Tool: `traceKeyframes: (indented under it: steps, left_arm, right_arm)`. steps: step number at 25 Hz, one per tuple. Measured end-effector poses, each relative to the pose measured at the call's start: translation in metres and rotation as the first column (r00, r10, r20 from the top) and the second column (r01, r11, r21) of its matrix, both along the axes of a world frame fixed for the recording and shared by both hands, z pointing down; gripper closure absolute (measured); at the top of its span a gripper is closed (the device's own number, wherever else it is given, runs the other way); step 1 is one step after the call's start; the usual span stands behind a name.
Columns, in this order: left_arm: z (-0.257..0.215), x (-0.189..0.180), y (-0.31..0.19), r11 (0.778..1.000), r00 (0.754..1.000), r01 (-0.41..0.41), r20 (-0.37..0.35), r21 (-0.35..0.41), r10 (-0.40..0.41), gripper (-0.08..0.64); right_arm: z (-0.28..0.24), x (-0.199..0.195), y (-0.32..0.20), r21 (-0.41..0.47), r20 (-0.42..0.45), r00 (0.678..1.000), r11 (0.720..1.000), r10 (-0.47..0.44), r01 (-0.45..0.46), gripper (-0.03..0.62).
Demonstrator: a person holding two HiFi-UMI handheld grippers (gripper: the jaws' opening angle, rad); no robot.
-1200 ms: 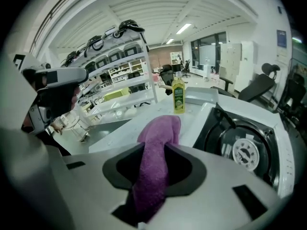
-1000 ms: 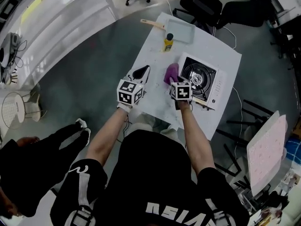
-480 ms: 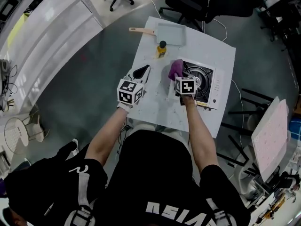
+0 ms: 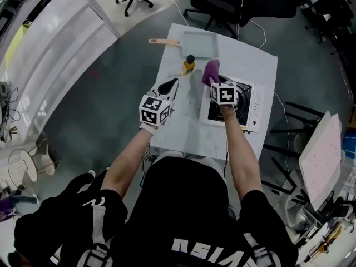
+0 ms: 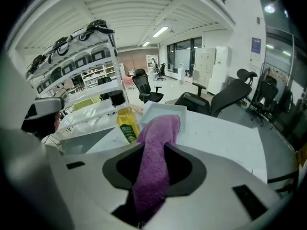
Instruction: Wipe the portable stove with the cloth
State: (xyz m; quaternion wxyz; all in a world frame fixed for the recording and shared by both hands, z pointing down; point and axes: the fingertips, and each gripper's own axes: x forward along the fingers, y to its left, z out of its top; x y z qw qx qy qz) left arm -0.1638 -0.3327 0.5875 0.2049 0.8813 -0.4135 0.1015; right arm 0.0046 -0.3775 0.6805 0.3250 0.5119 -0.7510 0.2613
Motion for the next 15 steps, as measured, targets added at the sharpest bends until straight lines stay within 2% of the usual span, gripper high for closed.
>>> traceKeyframes:
  steps: [7, 15]
  left_arm:
    - [0.005, 0.014, -0.012, 0.999, 1.000, 0.028, 0.000, -0.015, -0.028, 0.557]
    - [0.015, 0.026, -0.018, 0.998, 0.999, 0.041, 0.021, -0.040, -0.040, 0.557]
  right_arm:
    - [0.001, 0.021, -0.051, 0.022, -0.050, 0.996, 0.997, -0.079, 0.080, 0.480]
    - [0.028, 0.026, -0.056, -0.034, -0.038, 0.989, 0.989, -0.144, 0.143, 0.480]
